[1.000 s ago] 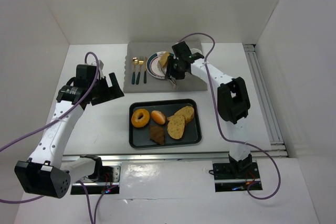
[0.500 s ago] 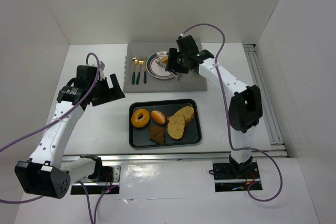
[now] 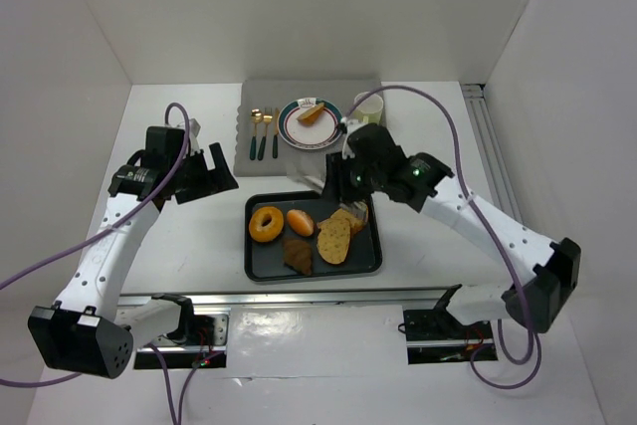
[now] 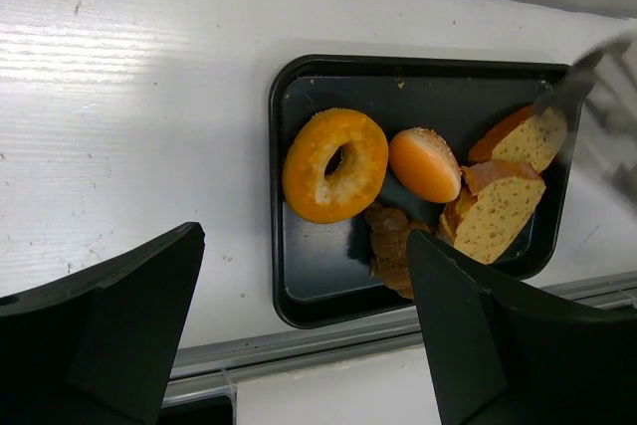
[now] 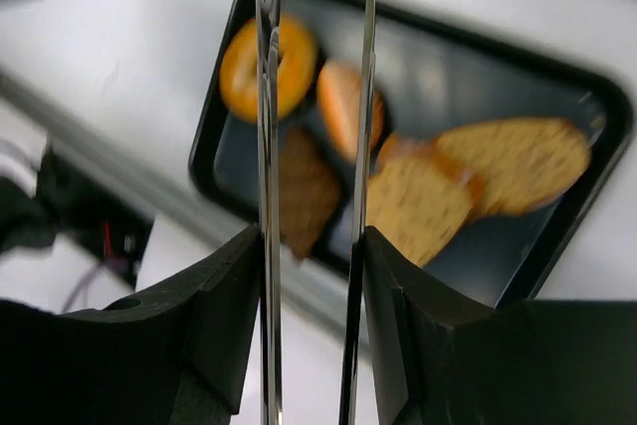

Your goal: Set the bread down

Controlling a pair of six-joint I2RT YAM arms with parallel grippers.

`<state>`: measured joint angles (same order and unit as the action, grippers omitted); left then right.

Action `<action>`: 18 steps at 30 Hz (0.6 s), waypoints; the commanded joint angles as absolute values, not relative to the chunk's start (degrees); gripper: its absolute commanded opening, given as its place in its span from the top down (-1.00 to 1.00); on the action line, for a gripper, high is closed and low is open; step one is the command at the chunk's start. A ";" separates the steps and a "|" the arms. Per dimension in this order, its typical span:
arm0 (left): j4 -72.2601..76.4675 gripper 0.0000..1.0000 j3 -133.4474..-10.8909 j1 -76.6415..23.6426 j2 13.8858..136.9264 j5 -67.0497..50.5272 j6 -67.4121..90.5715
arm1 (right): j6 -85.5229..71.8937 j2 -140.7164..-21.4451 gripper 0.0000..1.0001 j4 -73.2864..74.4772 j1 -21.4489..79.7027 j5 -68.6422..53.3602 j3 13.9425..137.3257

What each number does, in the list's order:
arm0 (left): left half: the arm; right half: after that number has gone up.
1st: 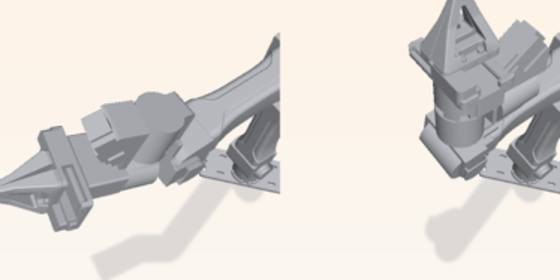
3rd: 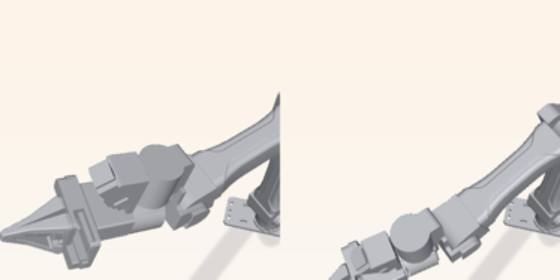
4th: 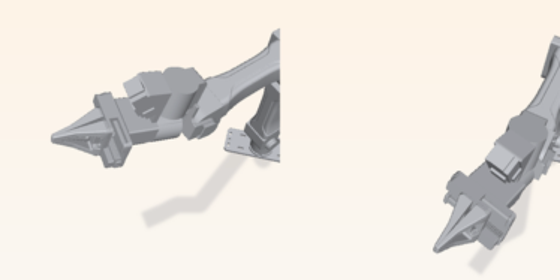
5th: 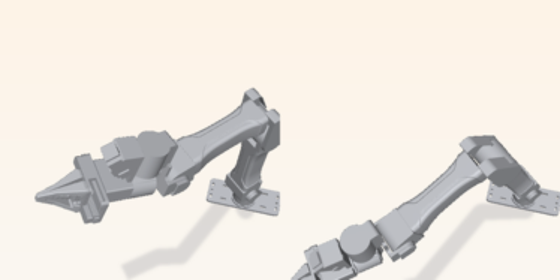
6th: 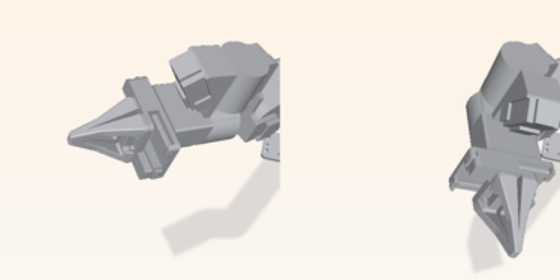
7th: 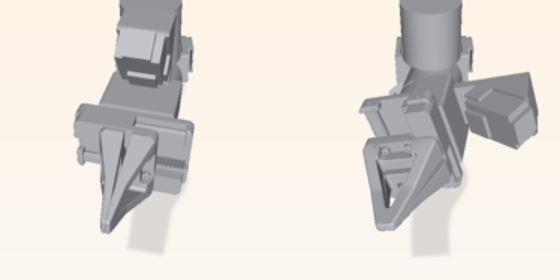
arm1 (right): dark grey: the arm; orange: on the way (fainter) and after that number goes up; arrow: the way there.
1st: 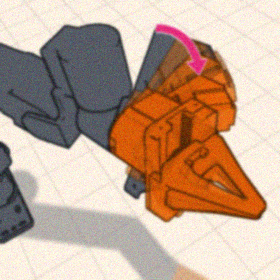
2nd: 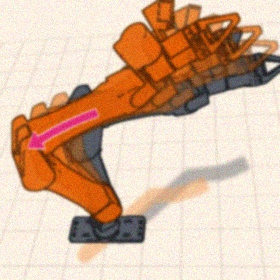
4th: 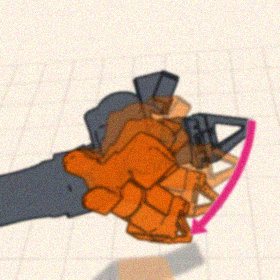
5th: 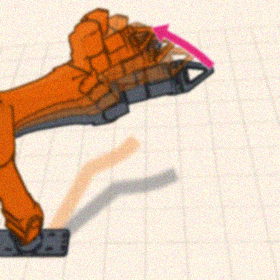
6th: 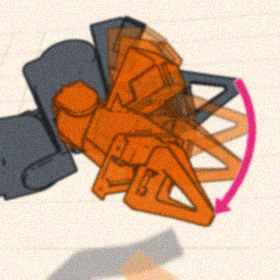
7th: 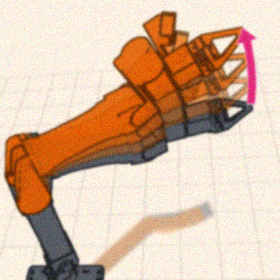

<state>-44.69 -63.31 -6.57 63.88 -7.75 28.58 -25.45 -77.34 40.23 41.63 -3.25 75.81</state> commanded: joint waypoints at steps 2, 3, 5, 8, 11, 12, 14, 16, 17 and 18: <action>-42.71 -0.92 -63.28 -6.77 63.02 -8.35 27.60 | -26.97 -71.55 -0.06 49.73 49.46 -6.15 70.58; -42.71 -0.92 -63.28 -6.77 63.63 -8.35 27.60 | -27.85 -71.02 -0.06 50.53 50.70 -6.94 69.36; -42.71 -0.92 -63.28 -6.77 63.63 -7.82 27.60 | -30.65 -69.96 -0.08 51.67 53.34 -6.94 67.86; -42.71 -0.92 -63.28 -7.29 63.63 -7.82 27.60 | -33.21 -69.35 -0.11 54.83 57.47 -5.80 67.24; -42.19 -0.92 -63.28 -7.29 63.63 -7.82 28.12 | -34.36 -69.35 -0.16 55.37 59.50 -5.10 67.24; -42.19 -0.92 -62.76 -7.29 64.15 -7.82 28.12 | -34.37 -69.35 -0.19 55.37 59.50 -5.10 67.24; -42.19 -0.92 -62.75 -7.82 64.16 -7.82 28.12 | -34.37 -70.56 -0.21 55.37 60.03 -5.10 66.53; -42.19 -0.92 -62.75 -7.82 64.16 -7.82 28.12 | -34.37 -71.10 -0.21 56.43 60.03 -4.57 67.32; -42.19 -0.92 -62.75 -7.82 64.16 -7.82 28.12 | -34.37 -71.89 -0.21 56.43 60.03 -4.05 67.32; -42.19 -0.92 -62.75 -7.82 64.16 -7.82 28.12 | -34.37 -71.89 -0.21 56.43 60.03 -4.04 67.32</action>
<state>-43.88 -62.70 -7.51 64.01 -7.70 28.62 -33.45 -71.53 54.57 59.66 -5.21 66.72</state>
